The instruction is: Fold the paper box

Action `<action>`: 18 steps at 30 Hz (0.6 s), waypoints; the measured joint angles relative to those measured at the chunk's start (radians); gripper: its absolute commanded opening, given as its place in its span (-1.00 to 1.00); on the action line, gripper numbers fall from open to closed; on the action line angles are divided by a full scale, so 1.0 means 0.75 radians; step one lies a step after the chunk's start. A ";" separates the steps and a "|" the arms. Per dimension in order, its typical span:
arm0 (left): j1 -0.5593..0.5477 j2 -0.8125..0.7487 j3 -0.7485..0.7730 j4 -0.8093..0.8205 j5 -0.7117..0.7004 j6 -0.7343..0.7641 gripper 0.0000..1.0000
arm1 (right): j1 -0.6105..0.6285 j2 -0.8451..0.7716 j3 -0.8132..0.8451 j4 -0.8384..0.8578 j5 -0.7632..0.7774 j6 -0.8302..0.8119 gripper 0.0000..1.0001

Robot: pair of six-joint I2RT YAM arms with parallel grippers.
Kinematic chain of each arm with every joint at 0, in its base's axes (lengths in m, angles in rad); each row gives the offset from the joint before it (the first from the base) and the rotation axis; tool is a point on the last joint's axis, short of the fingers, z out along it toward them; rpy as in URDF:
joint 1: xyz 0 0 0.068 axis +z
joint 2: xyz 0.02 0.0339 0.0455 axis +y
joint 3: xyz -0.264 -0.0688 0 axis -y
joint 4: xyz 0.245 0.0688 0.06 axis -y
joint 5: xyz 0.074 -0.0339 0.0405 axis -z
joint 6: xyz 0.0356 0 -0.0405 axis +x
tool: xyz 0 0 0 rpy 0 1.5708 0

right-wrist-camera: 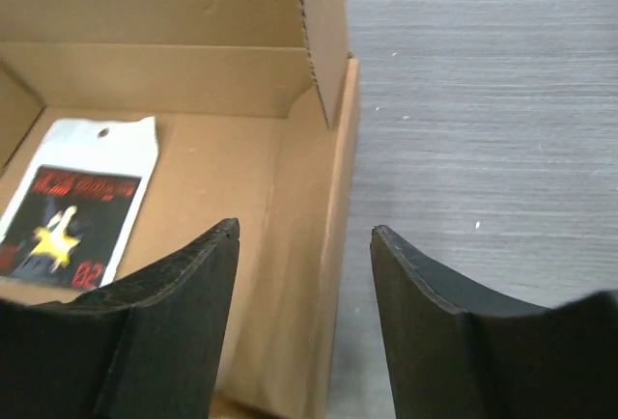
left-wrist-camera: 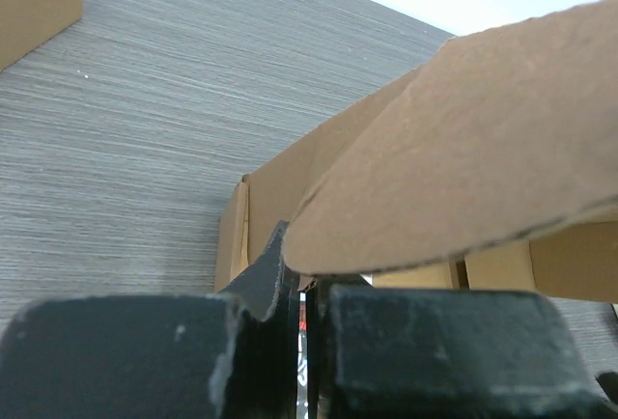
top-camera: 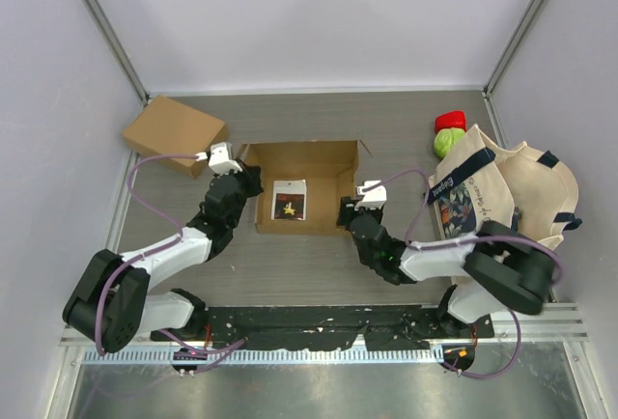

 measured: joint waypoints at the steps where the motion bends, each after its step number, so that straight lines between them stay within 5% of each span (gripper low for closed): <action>1: 0.000 0.000 -0.003 0.004 0.001 0.001 -1.00 | 0.020 -0.091 0.017 -0.185 -0.014 0.068 0.31; 7: 0.000 0.002 -0.020 0.037 0.000 0.001 -1.00 | 0.088 -0.592 0.127 -1.081 -0.159 0.475 0.34; 11: 0.000 0.001 -0.026 0.046 -0.002 0.002 -1.00 | 0.112 -0.949 0.181 -1.521 -0.340 0.542 0.44; 18: -0.001 -0.012 -0.029 0.034 -0.001 0.005 -1.00 | 0.097 -0.828 0.896 -1.859 -0.449 0.218 0.46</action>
